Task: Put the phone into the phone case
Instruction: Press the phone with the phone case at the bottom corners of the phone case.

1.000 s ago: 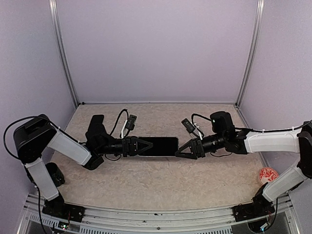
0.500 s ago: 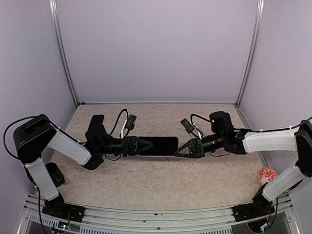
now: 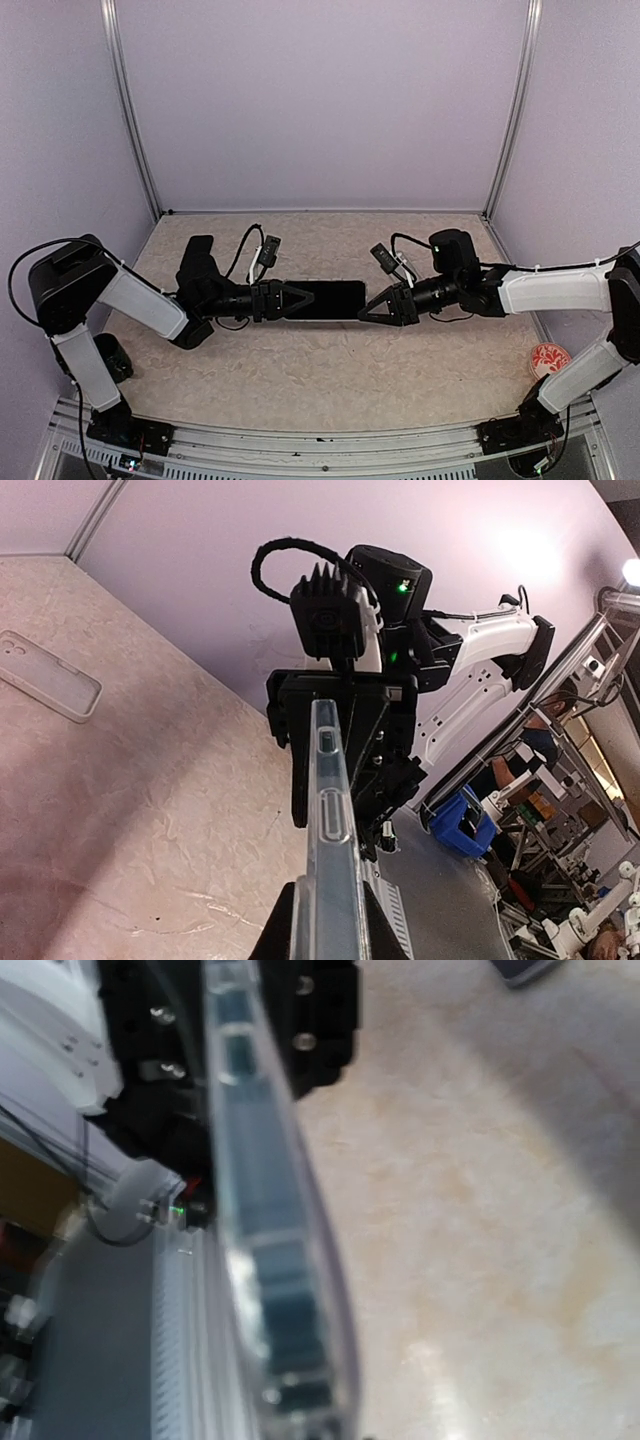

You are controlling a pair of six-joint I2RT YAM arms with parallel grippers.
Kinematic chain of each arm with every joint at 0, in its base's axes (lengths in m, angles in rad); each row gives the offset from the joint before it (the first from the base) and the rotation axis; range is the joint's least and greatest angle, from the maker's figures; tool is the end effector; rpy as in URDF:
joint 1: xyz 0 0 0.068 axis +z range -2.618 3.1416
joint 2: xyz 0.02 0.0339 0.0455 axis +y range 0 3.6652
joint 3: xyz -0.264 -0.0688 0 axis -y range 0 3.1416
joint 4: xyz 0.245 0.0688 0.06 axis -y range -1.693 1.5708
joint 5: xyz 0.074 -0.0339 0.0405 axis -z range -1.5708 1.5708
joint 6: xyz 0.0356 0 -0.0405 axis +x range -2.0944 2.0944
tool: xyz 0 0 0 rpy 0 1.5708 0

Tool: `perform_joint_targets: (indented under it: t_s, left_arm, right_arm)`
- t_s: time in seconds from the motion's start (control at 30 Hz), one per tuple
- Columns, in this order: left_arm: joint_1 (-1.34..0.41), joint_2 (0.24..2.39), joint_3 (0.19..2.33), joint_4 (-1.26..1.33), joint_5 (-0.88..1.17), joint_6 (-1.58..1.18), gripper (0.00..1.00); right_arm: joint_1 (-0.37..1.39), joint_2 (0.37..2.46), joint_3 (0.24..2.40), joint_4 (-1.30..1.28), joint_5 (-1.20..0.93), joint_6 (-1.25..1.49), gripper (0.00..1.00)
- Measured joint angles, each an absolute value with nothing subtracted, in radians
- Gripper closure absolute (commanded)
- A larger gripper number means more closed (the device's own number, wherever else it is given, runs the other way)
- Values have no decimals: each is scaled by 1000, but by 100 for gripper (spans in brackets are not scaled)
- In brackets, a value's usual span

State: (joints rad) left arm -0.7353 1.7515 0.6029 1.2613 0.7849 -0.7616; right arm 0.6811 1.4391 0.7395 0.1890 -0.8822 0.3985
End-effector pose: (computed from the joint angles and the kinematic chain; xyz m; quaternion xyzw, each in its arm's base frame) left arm 0.2213 -0.2341 0.1855 0.2771 0.6192 -0.6556 0.3316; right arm 0.2124 0.2076 0.2161 -0.3236 0.7420 0.5510 0.2029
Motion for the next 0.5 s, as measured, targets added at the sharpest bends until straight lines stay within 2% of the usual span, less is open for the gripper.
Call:
perform_joint_targets:
  t_s: [0.1,0.3,0.37,0.5]
  left_arm:
    - [-740,1755,603,1256,787,-762,100]
    - [-742,1755,619,1190,805,-759,100]
    - [-743,1755,629,1153,808,-756,100]
    - [-743,1753,653,1045,812,-742,100]
  right_arm:
    - [684,1426,740,150,-838,366,41]
    - [685,1351,740,69,-711,272,14]
    - [685,1322,740,49,-670,235,2]
    - [691,1289,744,2,-599,163,0]
